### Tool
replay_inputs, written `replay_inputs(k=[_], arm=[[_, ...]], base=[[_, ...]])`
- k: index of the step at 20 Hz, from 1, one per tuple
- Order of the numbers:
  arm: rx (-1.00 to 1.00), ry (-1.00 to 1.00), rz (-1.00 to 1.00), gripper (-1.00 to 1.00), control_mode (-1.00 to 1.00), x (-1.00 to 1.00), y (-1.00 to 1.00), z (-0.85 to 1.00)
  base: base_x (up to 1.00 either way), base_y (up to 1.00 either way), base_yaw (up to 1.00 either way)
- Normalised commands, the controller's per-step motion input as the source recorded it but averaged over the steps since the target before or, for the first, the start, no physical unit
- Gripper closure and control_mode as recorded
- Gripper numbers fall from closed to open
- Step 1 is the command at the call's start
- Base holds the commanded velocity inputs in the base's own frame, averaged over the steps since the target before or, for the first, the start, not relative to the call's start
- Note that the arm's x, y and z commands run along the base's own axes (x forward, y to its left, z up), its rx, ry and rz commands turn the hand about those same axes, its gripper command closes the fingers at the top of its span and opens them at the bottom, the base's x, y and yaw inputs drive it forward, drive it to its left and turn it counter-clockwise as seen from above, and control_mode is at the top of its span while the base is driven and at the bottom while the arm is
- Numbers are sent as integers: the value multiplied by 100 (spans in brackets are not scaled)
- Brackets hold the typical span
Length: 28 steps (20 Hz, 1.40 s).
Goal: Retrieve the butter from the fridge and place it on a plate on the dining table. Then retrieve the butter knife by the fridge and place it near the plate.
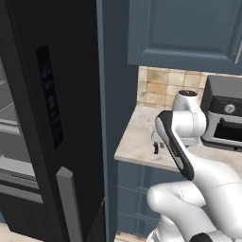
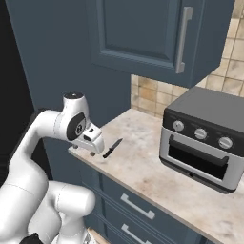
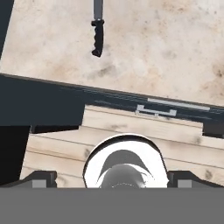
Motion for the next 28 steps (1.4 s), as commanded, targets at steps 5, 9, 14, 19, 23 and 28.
replay_inputs(k=[5,9,14,19,23,28], arm=[[0,-3,0,-100,-100,37,0,-22],[0,-5,0,-100,-100,43,-2,-21],[0,0,0,-100,-100,24,-25,-23],[0,0,0,-100,-100,28,-15,-35],[0,0,0,-100,-100,33,0,-27],[0,-1,0,-100,-100,38,9,-10]], base=[[0,0,0],[0,0,0],[0,0,0],[0,0,0],[0,0,0],[0,0,0]])
